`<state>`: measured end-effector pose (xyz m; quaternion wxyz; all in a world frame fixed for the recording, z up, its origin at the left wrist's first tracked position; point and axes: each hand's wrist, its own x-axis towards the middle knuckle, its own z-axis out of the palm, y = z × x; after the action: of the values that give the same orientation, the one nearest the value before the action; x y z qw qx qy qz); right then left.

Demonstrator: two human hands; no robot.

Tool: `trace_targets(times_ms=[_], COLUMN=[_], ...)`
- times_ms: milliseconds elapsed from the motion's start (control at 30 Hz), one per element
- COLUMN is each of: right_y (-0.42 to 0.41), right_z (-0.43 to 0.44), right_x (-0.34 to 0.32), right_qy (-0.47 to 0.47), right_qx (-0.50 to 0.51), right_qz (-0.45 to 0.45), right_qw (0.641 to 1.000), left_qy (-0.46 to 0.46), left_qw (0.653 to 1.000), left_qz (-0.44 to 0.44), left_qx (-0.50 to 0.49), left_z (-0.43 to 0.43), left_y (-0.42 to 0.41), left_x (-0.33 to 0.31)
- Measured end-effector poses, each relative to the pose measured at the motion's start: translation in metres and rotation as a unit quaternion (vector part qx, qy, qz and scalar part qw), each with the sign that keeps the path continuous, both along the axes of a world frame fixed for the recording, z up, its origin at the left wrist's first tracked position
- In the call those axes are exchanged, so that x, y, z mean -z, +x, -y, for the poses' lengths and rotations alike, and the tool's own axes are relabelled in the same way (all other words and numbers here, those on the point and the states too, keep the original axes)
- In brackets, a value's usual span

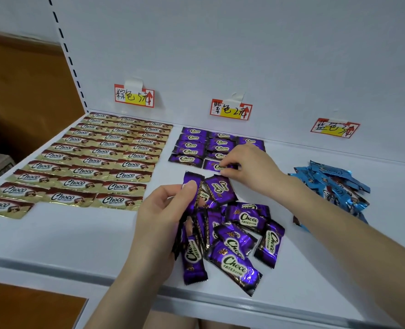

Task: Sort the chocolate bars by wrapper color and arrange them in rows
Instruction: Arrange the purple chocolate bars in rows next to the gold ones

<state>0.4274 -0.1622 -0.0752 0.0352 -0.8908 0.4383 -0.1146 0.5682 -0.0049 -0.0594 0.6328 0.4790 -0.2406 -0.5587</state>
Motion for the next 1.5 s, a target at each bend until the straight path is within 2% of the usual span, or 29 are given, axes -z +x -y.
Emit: trace_targets(times_ms=[200,833,933,1033,1100,1133,1233,1367,1500], right_y=[0.002,0.003,0.003,0.007,0.010,0.011,0.010,0.002,-0.006], right_z=[0.003,0.004,0.000,-0.019,-0.042,-0.054,-0.083,-0.098,-0.108], right_x=[0.000,0.001,-0.003,-0.023,-0.041,-0.049,-0.062,-0.068,-0.073], right_qy=[0.008,0.017,0.033,0.097,0.204,0.247,0.300,0.300,0.283], right_qx=[-0.013,-0.009,0.009,0.030,0.017,0.002,-0.054,-0.048,-0.029], right_qz=[0.034,0.046,0.097,0.237,0.336,0.353,0.354,0.392,0.406], right_qw=[0.999,0.999,0.995,0.966,0.919,0.902,0.884,0.869,0.869], left_qy=[0.004,-0.002,0.002,-0.018,-0.040,-0.050,-0.073,-0.054,-0.043], left_qw=[1.000,1.000,1.000,0.999,0.998,0.998,0.996,0.996,0.995], left_qz=[-0.009,-0.005,0.019,0.048,0.037,0.032,0.041,0.066,0.085], left_qx=[0.001,0.004,0.003,0.012,0.016,0.018,0.024,0.012,0.037], left_z=[-0.001,0.001,0.001,-0.001,-0.003,-0.003,-0.006,-0.011,-0.017], left_y=[0.000,0.000,0.002,0.000,-0.003,-0.004,-0.008,-0.006,-0.004], left_x=[-0.001,0.001,0.003,-0.001,-0.006,-0.008,-0.014,-0.014,-0.017])
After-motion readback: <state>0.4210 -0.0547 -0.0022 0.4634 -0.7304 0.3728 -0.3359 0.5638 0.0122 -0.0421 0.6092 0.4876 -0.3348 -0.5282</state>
